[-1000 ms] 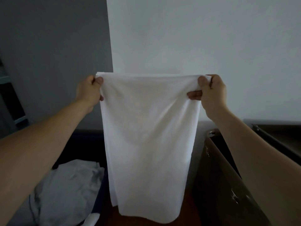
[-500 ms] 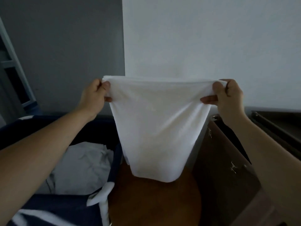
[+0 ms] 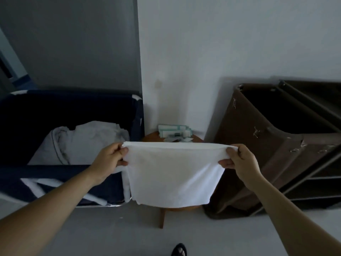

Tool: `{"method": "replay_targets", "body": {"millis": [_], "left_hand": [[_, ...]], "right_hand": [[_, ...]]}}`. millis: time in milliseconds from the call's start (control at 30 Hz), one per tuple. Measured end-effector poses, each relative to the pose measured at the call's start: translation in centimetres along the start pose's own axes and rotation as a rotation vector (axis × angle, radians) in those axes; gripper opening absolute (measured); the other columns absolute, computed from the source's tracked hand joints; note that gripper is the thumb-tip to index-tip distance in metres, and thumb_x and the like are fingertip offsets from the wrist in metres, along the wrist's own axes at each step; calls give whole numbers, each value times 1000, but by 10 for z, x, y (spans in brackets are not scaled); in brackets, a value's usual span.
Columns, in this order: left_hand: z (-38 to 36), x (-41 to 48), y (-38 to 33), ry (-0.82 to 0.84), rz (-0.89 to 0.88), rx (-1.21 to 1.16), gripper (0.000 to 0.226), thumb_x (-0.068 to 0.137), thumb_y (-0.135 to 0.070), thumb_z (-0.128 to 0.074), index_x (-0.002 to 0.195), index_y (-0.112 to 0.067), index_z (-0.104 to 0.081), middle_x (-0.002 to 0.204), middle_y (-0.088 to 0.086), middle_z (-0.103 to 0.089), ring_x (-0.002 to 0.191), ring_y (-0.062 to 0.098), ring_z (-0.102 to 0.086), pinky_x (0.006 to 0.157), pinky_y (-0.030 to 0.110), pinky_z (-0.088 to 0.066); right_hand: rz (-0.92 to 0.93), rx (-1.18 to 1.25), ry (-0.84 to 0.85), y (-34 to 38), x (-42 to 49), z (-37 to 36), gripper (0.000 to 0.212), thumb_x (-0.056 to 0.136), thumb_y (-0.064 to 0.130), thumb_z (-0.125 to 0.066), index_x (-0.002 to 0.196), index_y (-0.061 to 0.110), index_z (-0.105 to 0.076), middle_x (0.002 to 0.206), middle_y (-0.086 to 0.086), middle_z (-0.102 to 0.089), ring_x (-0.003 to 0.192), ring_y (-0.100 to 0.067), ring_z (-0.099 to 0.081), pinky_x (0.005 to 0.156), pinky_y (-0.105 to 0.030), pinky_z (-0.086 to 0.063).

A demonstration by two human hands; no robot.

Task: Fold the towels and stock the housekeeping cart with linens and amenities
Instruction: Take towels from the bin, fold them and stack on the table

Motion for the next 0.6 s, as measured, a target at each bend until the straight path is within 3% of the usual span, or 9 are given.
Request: {"method": "replay_targets", "body": {"millis": [167, 333, 433, 500, 600], "left_hand": [[-14, -10, 47, 54, 124, 89, 20, 101, -18, -52, 103, -2, -64, 107, 24, -65, 102, 38, -64, 90, 51, -55], [-33, 20, 67, 59, 190, 205, 23, 102, -23, -49, 105, -6, -63, 105, 17, -66, 100, 32, -63, 93, 51, -53], [-46, 59, 74, -7, 222, 279, 23, 103, -27, -46, 107, -10, -61, 101, 9, -64, 95, 27, -61, 90, 46, -52], [-55, 94, 80, -71, 231, 367, 22, 103, -29, -44, 102, -12, -58, 94, 6, -61, 88, 23, -59, 78, 37, -50], [-74, 147, 103, -127, 290, 471, 21, 104, -27, -41, 100, -13, -56, 89, 3, -58, 78, 16, -55, 61, 26, -39]], "right_hand": [[-92, -184, 72, -43, -22, -1, 7, 99, 15, -57, 97, 14, -64, 69, -10, -72, 58, -23, -69, 51, -32, -55], [-120, -326, 81, -70, 7, -3, 10, 96, 22, -62, 91, 21, -70, 56, 2, -63, 49, -6, -55, 49, -18, -42], [-166, -320, 72, -88, 47, -12, 10, 95, 26, -64, 88, 21, -70, 67, 3, -65, 66, -17, -61, 62, -31, -49], [-209, -331, 70, -104, 83, -23, 12, 94, 30, -64, 88, 21, -69, 80, -2, -69, 78, -24, -64, 75, -42, -52], [-279, -348, 96, -137, 138, -48, 19, 94, 34, -63, 88, 17, -67, 87, -6, -68, 86, -28, -64, 82, -47, -51]]}}
Point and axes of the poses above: each hand's wrist, its own x-axis towards the middle knuckle, its own z-axis out of the back of the hand, y = z × x, the point moved 10 cm from there along x, towards the middle knuckle
